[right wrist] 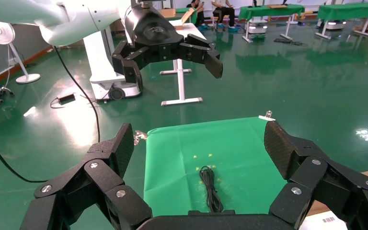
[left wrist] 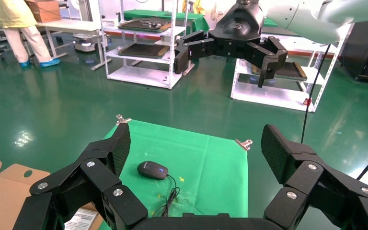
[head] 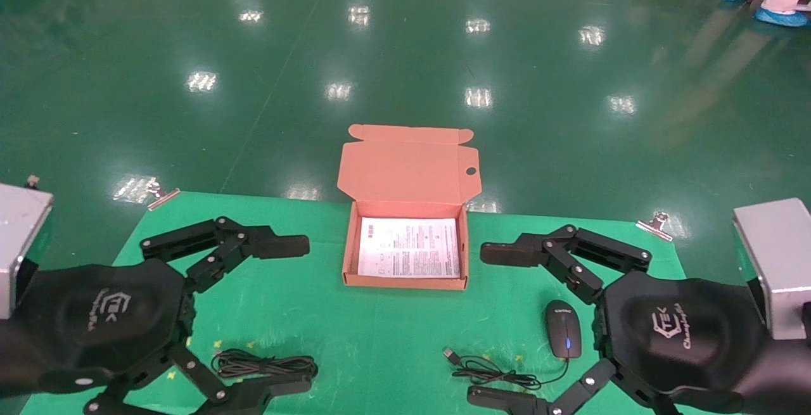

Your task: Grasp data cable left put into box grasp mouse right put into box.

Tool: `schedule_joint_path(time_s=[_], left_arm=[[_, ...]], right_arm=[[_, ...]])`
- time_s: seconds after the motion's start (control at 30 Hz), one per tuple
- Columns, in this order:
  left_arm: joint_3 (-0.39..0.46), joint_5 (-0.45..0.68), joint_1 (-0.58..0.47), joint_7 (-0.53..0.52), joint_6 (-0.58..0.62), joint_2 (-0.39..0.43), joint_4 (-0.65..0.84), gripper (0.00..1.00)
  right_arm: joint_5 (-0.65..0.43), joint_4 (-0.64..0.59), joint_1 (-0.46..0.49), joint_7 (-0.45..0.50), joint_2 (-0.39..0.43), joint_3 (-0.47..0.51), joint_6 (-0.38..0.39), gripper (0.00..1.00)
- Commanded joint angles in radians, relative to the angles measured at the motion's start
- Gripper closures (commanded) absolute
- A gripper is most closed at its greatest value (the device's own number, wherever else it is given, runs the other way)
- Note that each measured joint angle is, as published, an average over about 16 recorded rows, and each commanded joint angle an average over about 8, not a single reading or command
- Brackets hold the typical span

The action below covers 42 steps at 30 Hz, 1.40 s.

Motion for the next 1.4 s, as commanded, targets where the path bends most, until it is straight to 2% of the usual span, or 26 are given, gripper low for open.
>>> schedule_joint_path(time_s=[0.03,1.1,1.4], left_arm=[[0.0,0.0,0.0,0.0,0.0,0.0,0.0,0.0],[0.0,0.001,-0.001,0.001,0.001,-0.001,-0.001,0.0],[0.031,0.071,-0.054,-0.013,0.017,-0.003,-0.014,0.0]], right_arm=[[0.0,0.0,0.0,0.0,0.0,0.0,0.0,0.0],[0.0,0.0,0.0,0.0,0.0,0.0,0.0,0.0],[-0.014,0.009,0.012,0.0,0.004,-0.003,0.0,0.0]])
